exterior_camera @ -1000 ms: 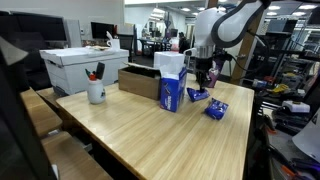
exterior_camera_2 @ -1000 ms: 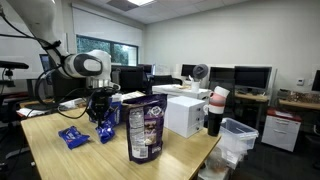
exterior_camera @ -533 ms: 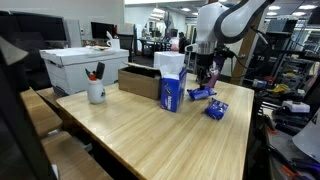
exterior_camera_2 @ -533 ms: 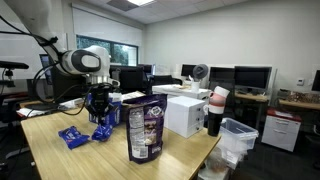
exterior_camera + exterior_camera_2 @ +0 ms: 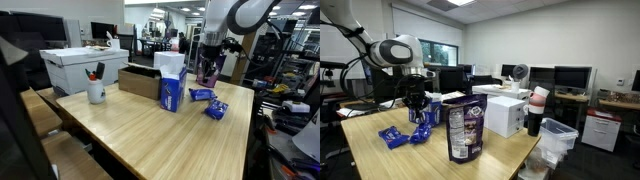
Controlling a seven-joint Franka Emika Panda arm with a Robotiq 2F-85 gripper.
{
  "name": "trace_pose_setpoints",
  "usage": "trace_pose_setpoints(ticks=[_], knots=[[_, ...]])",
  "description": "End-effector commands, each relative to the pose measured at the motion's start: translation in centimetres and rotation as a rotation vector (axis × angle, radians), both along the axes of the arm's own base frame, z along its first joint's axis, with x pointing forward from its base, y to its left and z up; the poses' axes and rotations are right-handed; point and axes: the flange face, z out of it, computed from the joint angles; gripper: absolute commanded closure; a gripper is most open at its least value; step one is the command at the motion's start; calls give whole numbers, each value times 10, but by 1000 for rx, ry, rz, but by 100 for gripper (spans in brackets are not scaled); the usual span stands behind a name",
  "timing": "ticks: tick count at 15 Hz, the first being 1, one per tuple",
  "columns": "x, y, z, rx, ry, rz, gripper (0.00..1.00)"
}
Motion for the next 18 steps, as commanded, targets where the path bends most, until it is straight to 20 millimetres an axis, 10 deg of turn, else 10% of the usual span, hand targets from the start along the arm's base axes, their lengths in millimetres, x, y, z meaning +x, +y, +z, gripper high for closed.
trace_pose_setpoints(ticks=[1, 9, 18], knots=[[-9, 4, 3, -16, -68, 19, 63], [5, -2, -29, -82, -124, 142, 2], [13, -7, -57, -113, -53, 155, 0]])
